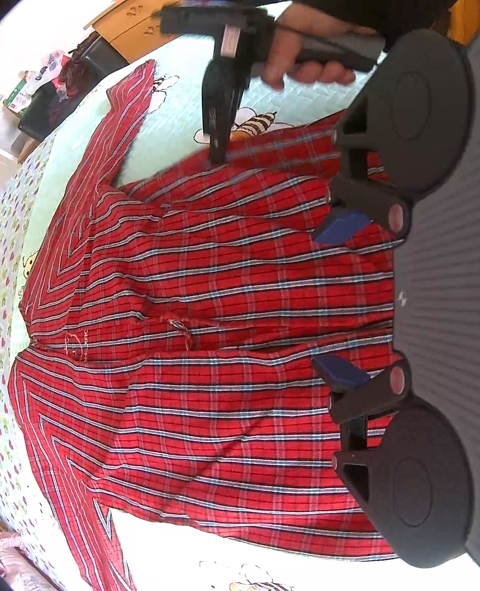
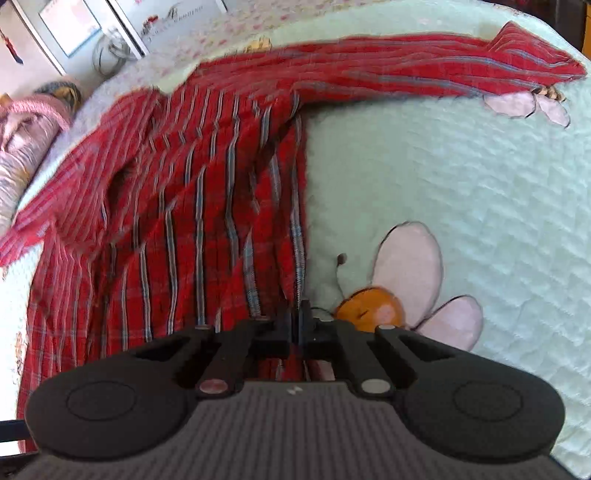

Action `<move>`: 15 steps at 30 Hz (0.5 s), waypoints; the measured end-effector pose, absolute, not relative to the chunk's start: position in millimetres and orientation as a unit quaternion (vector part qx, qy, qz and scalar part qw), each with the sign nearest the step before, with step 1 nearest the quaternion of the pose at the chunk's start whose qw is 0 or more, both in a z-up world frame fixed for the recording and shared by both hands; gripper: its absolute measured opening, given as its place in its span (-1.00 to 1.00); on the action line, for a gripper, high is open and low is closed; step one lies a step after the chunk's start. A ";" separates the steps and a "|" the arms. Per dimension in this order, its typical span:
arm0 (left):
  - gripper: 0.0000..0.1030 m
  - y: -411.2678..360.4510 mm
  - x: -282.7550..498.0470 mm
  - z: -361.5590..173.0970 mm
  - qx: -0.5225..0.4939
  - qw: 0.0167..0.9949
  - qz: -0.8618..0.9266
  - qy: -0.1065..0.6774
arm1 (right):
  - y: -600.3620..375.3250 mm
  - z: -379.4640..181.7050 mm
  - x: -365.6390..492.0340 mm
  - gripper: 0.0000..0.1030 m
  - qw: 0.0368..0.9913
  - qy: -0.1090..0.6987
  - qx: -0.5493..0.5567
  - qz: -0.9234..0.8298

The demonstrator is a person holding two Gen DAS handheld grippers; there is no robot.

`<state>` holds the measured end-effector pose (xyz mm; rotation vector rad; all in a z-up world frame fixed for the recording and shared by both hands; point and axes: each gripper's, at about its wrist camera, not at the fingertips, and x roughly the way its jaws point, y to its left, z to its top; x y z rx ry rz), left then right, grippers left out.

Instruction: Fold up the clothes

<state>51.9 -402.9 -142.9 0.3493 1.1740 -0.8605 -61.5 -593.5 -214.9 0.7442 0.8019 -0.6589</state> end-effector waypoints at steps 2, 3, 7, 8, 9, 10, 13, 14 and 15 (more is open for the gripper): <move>0.34 -402.8 50.5 -143.5 0.159 0.731 -0.393 0.535 | -606.2 -218.7 -92.5 -0.97 0.782 0.360 0.391 -0.326; 0.34 -403.1 49.7 -143.4 0.160 0.730 -0.394 0.535 | -611.5 -220.3 -105.9 -0.96 0.774 0.343 0.420 -0.327; 0.34 -406.0 48.3 -143.1 0.164 0.727 -0.399 0.534 | -613.1 -212.0 -123.1 -0.79 0.768 0.295 0.472 -0.316; 0.34 -406.8 48.6 -143.0 0.166 0.727 -0.400 0.534 | -609.6 -209.6 -123.3 -0.67 0.769 0.292 0.475 -0.312; 0.34 -407.0 49.6 -142.5 0.166 0.727 -0.400 0.533 | -606.0 -207.7 -123.9 -0.46 0.769 0.290 0.480 -0.308; 0.34 -406.4 50.6 -142.0 0.167 0.727 -0.400 0.533 | -600.4 -206.5 -127.6 -0.38 0.767 0.287 0.484 -0.307; 0.34 -402.7 51.9 -141.5 0.170 0.727 -0.399 0.533 | -576.3 -205.9 -142.0 -0.22 0.765 0.304 0.483 -0.298; 0.34 -400.9 52.0 -142.5 0.171 0.726 -0.397 0.535 | -567.0 -206.2 -147.0 -0.21 0.765 0.314 0.480 -0.293; 0.34 -399.0 52.1 -143.4 0.173 0.725 -0.396 0.537 | -557.6 -206.6 -152.0 -0.21 0.765 0.325 0.476 -0.288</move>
